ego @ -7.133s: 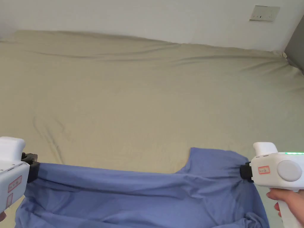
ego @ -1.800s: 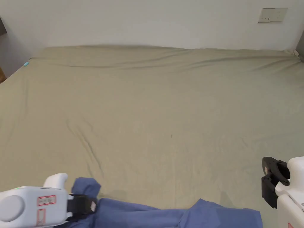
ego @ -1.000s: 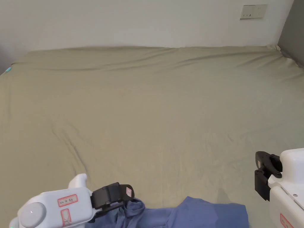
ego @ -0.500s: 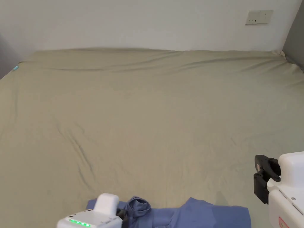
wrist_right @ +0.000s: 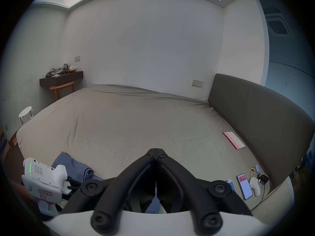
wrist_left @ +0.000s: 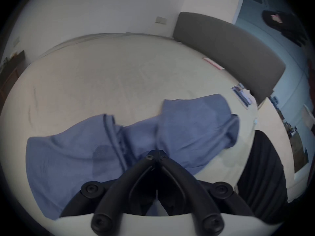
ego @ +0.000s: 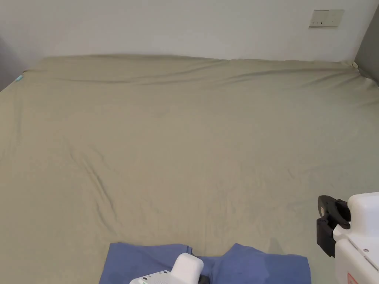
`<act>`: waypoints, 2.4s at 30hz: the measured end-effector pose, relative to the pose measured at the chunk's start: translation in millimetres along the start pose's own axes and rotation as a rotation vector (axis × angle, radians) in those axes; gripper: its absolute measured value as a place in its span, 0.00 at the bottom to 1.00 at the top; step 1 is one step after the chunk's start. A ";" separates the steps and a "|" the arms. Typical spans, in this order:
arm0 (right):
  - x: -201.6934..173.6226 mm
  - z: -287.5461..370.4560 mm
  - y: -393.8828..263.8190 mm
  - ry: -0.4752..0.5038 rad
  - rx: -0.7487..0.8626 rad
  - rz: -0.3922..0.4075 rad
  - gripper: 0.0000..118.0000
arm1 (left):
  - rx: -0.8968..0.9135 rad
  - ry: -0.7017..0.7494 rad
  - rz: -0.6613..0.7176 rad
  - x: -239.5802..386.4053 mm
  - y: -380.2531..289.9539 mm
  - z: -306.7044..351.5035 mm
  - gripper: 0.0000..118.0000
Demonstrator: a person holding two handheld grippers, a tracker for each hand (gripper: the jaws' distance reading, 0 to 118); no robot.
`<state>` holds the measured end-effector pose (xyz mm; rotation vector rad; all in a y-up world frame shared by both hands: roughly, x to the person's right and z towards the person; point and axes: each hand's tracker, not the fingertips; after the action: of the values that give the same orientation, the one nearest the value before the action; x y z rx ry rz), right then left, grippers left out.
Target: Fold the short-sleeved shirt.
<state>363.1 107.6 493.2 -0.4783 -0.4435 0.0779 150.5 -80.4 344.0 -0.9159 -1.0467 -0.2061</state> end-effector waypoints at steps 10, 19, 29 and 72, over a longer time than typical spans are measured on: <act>2.2 -0.4 6.3 -0.001 0.016 0.006 0.02 | 0.183 -0.072 0.248 -101.8 16.9 91.5 0.12; -4.3 -5.1 1.9 0.008 -0.004 0.005 0.02 | 0.062 -0.272 0.722 -239.1 -44.1 110.9 0.99; -14.8 -9.0 3.8 0.022 -0.018 0.036 0.02 | 0.103 -0.576 0.915 -230.3 -68.3 65.3 0.99; -34.6 -21.1 15.6 0.080 0.004 0.057 0.02 | -0.049 0.379 0.305 -153.2 54.3 158.6 0.12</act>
<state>341.4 106.4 455.6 -0.4890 -0.3513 0.1146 -3.0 30.1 218.1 -1.0211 -0.5462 -0.1431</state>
